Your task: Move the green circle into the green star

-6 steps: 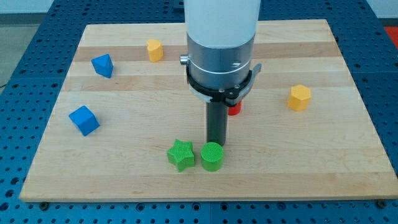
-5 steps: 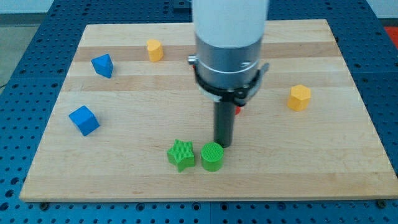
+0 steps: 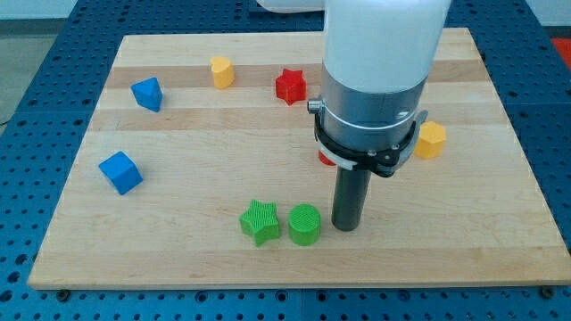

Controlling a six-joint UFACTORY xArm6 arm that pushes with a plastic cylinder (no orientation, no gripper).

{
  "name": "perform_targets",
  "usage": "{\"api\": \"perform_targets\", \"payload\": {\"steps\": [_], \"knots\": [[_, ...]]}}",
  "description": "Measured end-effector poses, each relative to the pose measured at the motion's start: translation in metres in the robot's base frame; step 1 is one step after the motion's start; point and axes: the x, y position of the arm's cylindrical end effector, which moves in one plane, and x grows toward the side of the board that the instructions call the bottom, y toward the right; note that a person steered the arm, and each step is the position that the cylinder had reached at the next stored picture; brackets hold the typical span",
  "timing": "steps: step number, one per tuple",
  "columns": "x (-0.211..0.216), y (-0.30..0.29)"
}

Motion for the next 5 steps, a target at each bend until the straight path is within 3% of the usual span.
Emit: {"api": "perform_targets", "payload": {"steps": [5], "knots": [[-0.008,-0.018]]}}
